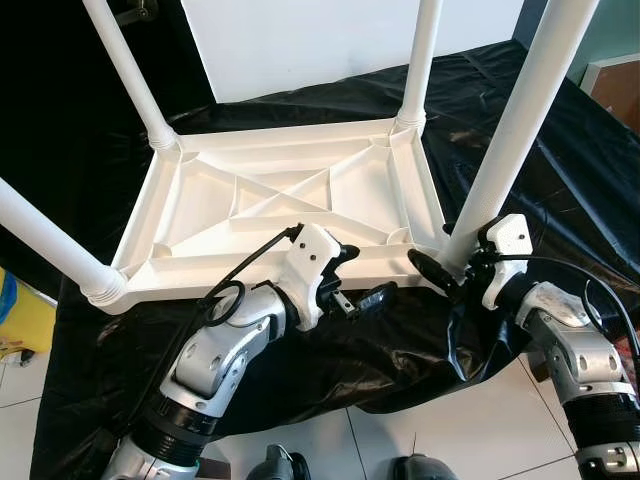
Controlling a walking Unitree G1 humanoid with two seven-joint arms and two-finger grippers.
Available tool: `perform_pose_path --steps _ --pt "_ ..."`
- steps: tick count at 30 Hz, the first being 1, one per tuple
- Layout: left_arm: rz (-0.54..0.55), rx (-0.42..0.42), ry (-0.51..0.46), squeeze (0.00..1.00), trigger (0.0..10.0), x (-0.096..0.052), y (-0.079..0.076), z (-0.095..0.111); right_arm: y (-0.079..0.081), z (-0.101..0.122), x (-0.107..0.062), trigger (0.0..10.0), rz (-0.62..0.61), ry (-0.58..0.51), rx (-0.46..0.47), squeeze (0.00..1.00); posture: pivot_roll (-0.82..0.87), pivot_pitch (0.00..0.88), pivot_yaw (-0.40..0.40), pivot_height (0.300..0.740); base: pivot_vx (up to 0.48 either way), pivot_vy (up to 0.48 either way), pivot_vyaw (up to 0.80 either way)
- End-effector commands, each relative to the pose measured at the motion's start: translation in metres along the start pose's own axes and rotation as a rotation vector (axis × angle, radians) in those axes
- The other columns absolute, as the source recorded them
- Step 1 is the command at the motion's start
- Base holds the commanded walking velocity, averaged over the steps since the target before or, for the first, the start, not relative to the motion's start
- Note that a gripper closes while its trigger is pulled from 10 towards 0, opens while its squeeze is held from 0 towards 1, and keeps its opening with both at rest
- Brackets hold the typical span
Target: Building children table
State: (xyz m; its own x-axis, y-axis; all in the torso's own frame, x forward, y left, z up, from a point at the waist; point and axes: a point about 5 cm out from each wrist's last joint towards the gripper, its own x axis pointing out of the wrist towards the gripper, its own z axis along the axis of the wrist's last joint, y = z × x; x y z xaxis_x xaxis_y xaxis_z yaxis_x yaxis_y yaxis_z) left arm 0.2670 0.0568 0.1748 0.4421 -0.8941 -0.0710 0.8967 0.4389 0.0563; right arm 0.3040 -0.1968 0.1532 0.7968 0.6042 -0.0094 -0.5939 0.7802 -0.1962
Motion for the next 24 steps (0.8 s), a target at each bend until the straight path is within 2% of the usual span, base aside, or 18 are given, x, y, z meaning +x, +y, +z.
perform_pose_path --steps 1,11,12,13,14,22,24 --pt "0.006 -0.002 0.011 0.0 10.0 -0.003 0.0 -0.002 0.006 -0.006 0.003 0.0 0.054 0.013 0.014 0.0 -0.07 0.137 0.063 0.74 0.0 0.0 0.0" --pt "0.017 -0.01 0.019 0.0 10.0 -0.007 0.0 -0.004 0.003 -0.017 -0.004 0.0 0.032 0.046 0.02 0.0 -0.07 0.152 0.076 0.74 0.0 0.0 0.0" --pt "0.014 -0.011 0.02 0.0 10.0 -0.007 0.0 -0.003 0.002 -0.018 -0.005 1.8 0.015 0.049 0.021 0.0 -0.08 0.158 0.08 0.74 0.0 0.0 0.0" --pt "0.014 -0.011 0.02 0.0 10.0 -0.007 0.0 -0.003 0.002 -0.018 -0.005 1.8 0.015 0.049 0.021 0.0 -0.08 0.158 0.08 0.74 0.0 0.0 0.0" --pt "0.009 -0.011 0.019 0.0 10.0 -0.006 0.0 -0.003 0.001 -0.019 -0.006 10.0 -0.005 0.051 0.023 0.0 -0.08 0.158 0.08 0.74 0.0 0.0 0.0" --pt "-0.011 -0.014 0.012 0.0 10.0 0.001 -0.001 -0.003 0.008 -0.016 -0.012 10.0 -0.111 0.02 0.036 0.0 -0.12 0.171 0.09 0.74 0.0 0.0 0.0" --pt "-0.017 -0.016 0.008 0.0 10.0 0.002 -0.002 -0.003 0.011 -0.015 -0.013 10.0 -0.183 0.007 0.044 0.0 -0.13 0.178 0.091 0.74 0.0 0.0 0.0"
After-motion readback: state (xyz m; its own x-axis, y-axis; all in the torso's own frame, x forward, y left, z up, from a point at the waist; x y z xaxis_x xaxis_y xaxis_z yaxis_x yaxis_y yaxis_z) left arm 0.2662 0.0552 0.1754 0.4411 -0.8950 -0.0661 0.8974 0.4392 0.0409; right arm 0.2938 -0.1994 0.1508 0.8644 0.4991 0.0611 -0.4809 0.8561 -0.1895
